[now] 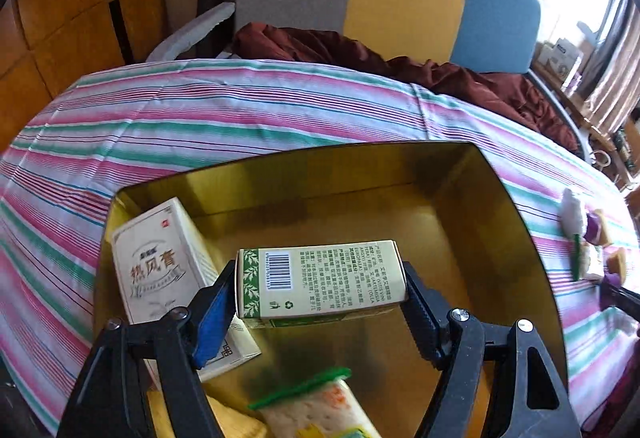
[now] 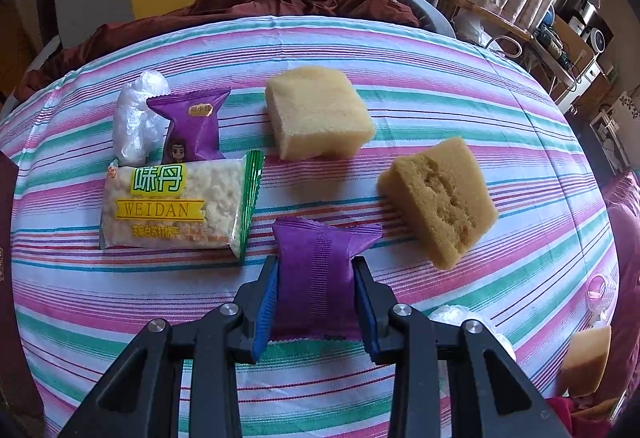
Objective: Organize objects
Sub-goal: 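Carry the green box toward the gold tray while the right gripper grasps a purple candy, then open the left gripper to release the green box in the gold tray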
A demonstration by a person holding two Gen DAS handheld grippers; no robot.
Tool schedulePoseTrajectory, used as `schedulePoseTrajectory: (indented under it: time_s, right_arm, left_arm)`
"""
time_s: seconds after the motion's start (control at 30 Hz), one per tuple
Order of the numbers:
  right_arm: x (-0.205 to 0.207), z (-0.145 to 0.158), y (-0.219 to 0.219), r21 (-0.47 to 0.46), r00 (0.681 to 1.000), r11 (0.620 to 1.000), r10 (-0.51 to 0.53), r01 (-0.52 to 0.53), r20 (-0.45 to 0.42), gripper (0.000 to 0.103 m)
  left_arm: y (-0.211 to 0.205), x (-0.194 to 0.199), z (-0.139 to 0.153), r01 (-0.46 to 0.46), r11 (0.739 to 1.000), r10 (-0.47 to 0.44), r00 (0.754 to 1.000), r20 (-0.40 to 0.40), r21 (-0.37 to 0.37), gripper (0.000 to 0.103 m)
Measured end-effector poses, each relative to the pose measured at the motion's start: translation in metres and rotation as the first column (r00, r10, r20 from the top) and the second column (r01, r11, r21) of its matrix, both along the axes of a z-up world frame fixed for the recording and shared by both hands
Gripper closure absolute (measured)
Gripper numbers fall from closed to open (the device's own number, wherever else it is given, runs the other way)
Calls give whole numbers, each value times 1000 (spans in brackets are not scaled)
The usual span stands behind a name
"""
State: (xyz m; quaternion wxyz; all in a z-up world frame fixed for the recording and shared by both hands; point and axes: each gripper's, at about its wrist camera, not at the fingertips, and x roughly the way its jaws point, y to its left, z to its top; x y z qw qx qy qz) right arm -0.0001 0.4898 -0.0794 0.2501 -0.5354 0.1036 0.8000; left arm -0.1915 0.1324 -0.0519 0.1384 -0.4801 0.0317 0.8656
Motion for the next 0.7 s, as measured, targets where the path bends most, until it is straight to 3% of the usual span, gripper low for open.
schedulePoseTrajectory:
  time_s: [0.13,0.27,0.4,0.7]
  right_arm:
    - [-1,0,0,5,1000,1000,4,-4,2,68]
    - [-2,0,-1,6,1000,1000,4,-4,3,68]
    - [-3,-1,1,7,1000,1000,4,-4,3,68]
    - [-1,0,0,3,1000,1000,-2,2,1,68]
  left_arm:
    - [-6,-11,-2,-17,1000,17,1000,-2,-14,25]
    - [-9,-13,-2,-44,999,43,999,10,8,14]
    - [-15,-8,1,-62,998,62,998,6,26,14]
    - [-30,48,37,-41,996,50,993,-109,79,15]
